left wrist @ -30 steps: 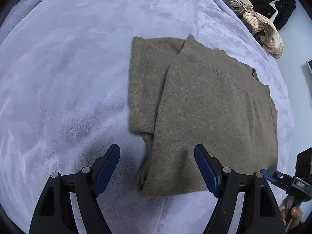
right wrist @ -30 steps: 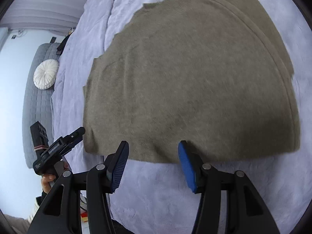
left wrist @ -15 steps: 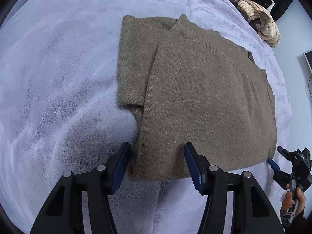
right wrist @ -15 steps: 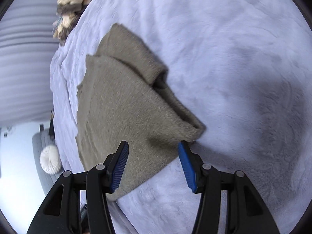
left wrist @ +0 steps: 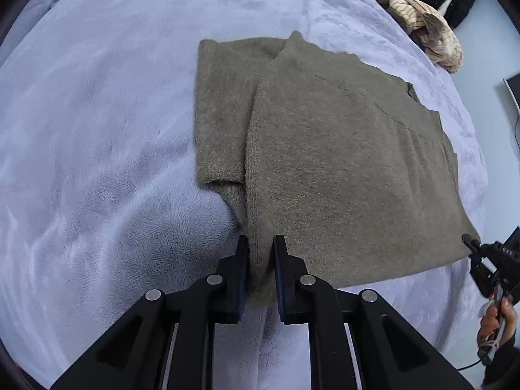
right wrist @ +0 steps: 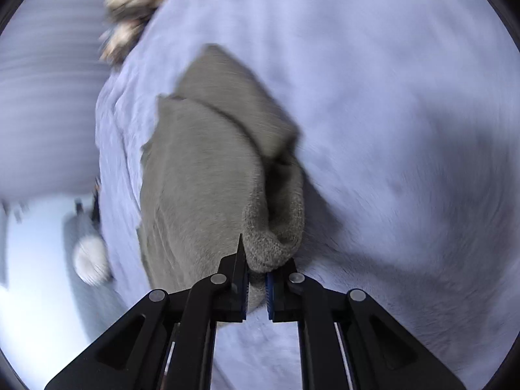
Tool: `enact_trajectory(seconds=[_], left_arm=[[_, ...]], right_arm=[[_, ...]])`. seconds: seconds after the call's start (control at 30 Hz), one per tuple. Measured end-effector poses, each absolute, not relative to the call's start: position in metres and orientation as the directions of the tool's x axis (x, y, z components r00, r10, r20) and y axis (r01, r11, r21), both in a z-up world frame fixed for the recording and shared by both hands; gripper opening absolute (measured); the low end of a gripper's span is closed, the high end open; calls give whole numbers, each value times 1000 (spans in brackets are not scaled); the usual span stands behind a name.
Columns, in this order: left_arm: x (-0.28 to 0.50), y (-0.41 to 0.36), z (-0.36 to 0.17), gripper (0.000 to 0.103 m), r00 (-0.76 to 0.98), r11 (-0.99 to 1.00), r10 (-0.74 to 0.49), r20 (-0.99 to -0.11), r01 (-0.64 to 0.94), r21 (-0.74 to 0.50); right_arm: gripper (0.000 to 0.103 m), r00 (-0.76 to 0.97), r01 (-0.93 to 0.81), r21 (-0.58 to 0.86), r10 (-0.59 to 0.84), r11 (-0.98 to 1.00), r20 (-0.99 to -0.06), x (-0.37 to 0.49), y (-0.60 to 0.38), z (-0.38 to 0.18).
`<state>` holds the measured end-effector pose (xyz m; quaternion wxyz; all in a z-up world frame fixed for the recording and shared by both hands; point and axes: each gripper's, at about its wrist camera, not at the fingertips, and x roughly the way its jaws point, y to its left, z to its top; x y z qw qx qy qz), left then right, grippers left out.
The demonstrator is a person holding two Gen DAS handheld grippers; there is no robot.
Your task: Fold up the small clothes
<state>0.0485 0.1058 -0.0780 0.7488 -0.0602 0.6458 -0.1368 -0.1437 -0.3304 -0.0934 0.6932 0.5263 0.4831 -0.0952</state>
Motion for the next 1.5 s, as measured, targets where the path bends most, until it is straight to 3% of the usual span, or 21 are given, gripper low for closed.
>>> enact_trajectory(seconds=[0.1,0.27,0.6,0.87,1.03,1.5], left_arm=[[43,107,-84,10,112,961,-256,-960,134,-241],[40,119,-114,10,82,965,-256,-963,87,-249],[43,139,-69,10,169,968,-240,-956,121,-221],[85,105,-45,10,253,952,-288,-924,178,-248],[90,93,-49,10,241,956,-275,-931,172,-238],[137,67,-67,11,271,961,-267,-925,144,-235]], right_arm=[[9,457,581,561,334,589,-824,-134,-321,-75],[9,327,628,462,326,626,-887,-135,-327,-120],[15,409,628,518,321,580,-854,-164,-341,-84],[15,467,548,486,233,681,-853,-127,-325,-44],[16,489,599,437,126,671,-863,-124,-339,-25],[16,408,430,410,232,804,-883,-29,-312,-57]])
